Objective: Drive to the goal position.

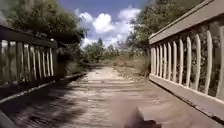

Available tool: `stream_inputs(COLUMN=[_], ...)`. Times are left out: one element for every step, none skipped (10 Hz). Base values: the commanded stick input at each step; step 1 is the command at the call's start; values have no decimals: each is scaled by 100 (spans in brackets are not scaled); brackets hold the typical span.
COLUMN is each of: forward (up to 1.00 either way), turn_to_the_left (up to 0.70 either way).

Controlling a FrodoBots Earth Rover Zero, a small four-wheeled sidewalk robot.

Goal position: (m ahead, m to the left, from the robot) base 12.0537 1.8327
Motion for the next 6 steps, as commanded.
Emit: stream_inputs(forward=[85, 85, 85, 85, 85, 85], turn_to_the_left=[0, 1, 34, 34, 32, 0])
